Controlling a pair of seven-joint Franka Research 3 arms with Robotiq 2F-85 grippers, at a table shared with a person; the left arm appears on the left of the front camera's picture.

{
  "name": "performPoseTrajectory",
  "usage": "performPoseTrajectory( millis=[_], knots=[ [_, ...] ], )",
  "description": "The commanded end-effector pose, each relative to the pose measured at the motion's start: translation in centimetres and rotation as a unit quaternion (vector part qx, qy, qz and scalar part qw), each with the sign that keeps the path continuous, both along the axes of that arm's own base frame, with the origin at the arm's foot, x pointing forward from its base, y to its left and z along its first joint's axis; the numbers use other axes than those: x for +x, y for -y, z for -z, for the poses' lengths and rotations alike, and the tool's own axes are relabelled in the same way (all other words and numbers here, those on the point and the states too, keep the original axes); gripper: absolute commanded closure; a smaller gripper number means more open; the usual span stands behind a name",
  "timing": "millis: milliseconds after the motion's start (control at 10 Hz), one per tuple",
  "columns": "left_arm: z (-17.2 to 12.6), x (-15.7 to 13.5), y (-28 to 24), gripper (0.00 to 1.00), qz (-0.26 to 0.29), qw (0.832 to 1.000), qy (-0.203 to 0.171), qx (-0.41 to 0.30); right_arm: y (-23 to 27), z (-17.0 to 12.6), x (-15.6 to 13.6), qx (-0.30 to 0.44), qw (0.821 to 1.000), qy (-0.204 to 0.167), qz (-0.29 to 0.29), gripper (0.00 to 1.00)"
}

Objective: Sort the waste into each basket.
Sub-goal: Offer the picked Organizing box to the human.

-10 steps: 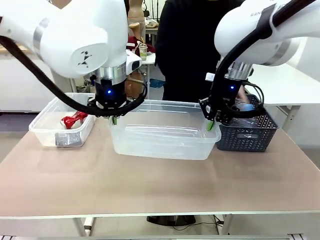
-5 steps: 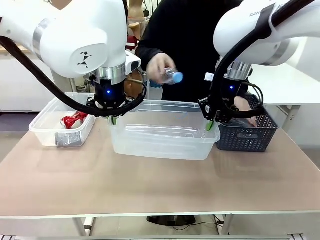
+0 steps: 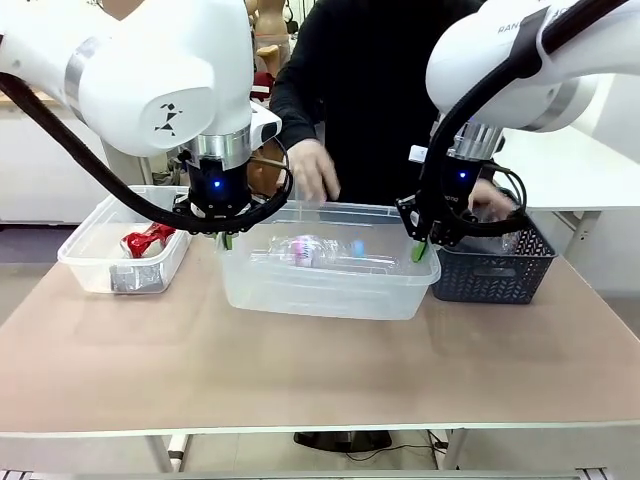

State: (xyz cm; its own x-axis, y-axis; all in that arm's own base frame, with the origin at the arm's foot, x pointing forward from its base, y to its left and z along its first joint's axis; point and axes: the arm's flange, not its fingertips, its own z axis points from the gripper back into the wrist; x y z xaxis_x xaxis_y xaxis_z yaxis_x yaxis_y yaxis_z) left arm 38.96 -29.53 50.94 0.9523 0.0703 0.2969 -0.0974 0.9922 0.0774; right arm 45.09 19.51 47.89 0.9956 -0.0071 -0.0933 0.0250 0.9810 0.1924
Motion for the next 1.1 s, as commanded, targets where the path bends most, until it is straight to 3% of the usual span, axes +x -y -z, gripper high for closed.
performPoseTrajectory(
  millis=[0,1000],
  knots=[
    [-0.30,-0.17,0.27,0.92,0.002,1.000,0.000,-0.002,-0.68,-0.87,0.00,0.012,1.000,0.001,-0.006,0.95],
    [-0.30,-0.17,0.27,0.92,0.002,1.000,0.000,-0.002,-0.68,-0.87,0.00,0.012,1.000,0.001,-0.006,0.95]
  ],
)
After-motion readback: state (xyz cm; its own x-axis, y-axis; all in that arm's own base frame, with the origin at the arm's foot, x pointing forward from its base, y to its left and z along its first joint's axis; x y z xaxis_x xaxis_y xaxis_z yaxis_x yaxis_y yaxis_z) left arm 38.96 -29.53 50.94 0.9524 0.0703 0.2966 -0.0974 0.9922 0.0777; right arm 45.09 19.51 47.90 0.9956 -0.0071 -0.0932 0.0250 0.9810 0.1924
